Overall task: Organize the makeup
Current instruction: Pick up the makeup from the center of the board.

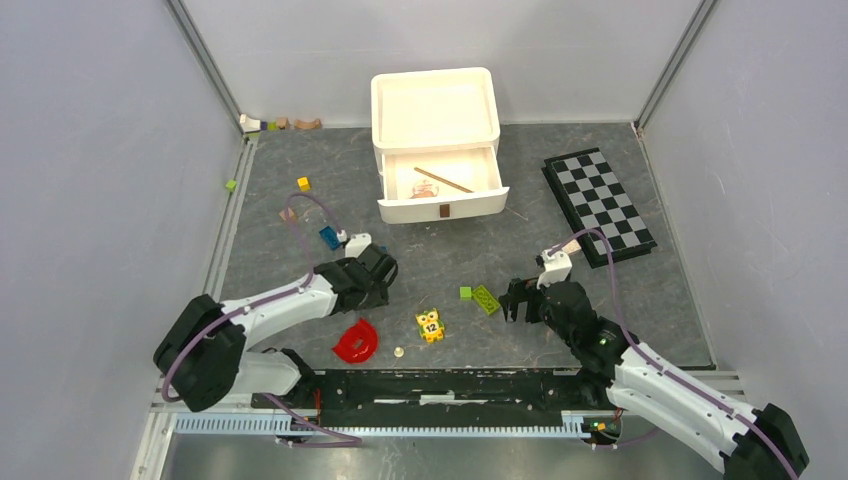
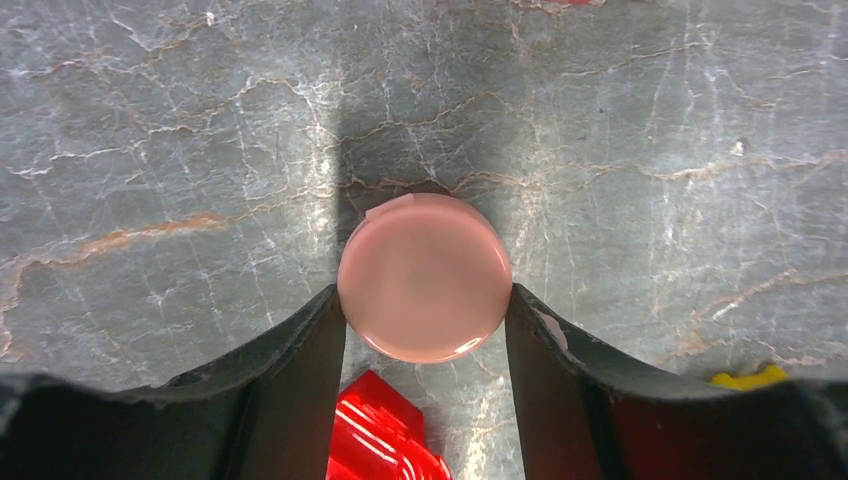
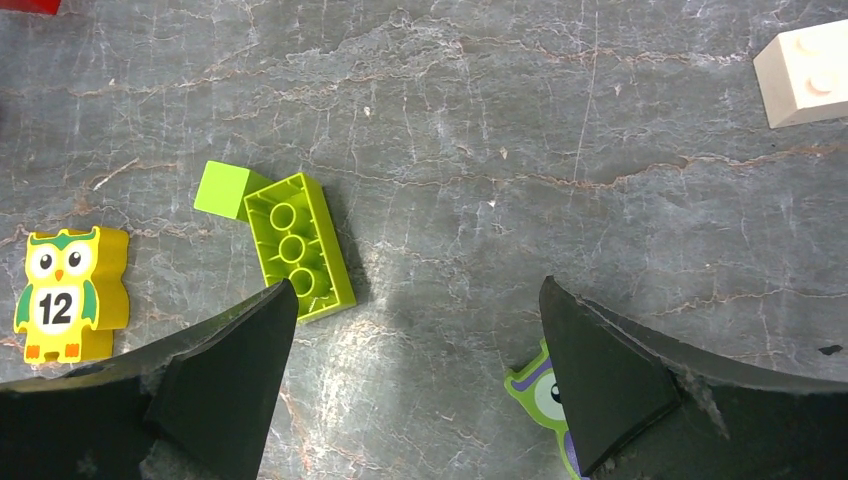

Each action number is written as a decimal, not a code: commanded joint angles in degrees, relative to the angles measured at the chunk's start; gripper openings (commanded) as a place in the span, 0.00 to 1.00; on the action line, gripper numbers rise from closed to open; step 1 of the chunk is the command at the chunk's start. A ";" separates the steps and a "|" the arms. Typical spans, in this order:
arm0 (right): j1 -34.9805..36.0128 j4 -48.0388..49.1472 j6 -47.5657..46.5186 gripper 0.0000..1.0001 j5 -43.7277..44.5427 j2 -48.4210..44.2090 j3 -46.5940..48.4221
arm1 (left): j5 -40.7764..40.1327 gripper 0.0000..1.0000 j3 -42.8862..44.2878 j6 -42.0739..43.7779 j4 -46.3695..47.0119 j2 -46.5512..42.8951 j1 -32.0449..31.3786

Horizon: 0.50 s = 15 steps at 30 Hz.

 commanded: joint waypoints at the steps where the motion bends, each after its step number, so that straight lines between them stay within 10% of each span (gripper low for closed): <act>1: 0.10 -0.29 -0.29 0.98 1.71 -0.95 1.69 | -3.08 0.54 3.10 -0.55 -3.51 -5.35 -0.28; 15: 0.10 -3.17 -0.67 0.98 4.09 -2.78 1.70 | -8.82 0.53 27.00 9.98 -23.13 -15.54 -0.26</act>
